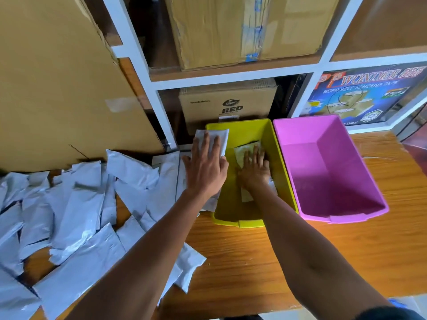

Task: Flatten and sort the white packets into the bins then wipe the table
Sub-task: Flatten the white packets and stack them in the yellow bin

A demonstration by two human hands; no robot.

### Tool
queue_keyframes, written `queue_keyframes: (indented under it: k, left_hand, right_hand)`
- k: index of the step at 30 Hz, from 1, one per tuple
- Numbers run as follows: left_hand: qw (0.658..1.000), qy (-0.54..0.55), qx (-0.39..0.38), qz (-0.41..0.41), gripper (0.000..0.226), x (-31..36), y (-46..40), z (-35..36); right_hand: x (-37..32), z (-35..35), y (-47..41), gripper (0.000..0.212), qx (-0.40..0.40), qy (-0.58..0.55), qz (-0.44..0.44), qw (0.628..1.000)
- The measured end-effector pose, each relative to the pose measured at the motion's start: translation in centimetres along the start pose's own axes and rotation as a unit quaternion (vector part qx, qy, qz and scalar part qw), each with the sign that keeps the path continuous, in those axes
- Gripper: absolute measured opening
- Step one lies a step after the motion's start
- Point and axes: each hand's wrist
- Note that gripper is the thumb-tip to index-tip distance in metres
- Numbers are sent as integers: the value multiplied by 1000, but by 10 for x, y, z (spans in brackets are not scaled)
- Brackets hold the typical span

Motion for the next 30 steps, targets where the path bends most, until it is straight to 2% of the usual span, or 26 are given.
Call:
queue_keyframes:
  k: [8, 14, 17, 21, 25, 30]
  left_hand:
    - [1000, -12, 8, 1, 67, 4, 1, -1]
    - [1000, 20, 15, 10, 65, 21, 8, -5]
    - [998, 59, 13, 6, 63, 38, 7, -1]
    - [995, 98, -6, 9, 61, 62, 3, 12]
    - [988, 142, -51, -19, 60, 74, -5, 36]
    - [988, 106, -102, -49, 62, 66, -21, 71]
  right_hand:
    - [2, 20, 0, 87, -42, -110, -51, 992]
    - [11, 0, 2, 75, -54, -153, -81, 983]
    - [26, -21, 12, 70, -4, -224, -96, 970]
    - [52, -48, 33, 73, 43, -286, -66, 955]
    - [67, -60, 52, 71, 94, -291, -61, 950]
    - [70, -59, 61, 75, 145, -297, -70, 941]
Point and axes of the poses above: each hand's wrist, its own y-axis away from the middle knuckle, its own z-axis out of the palm, x = y × z, and after that the axes turned 12 degrees about y, right-handed
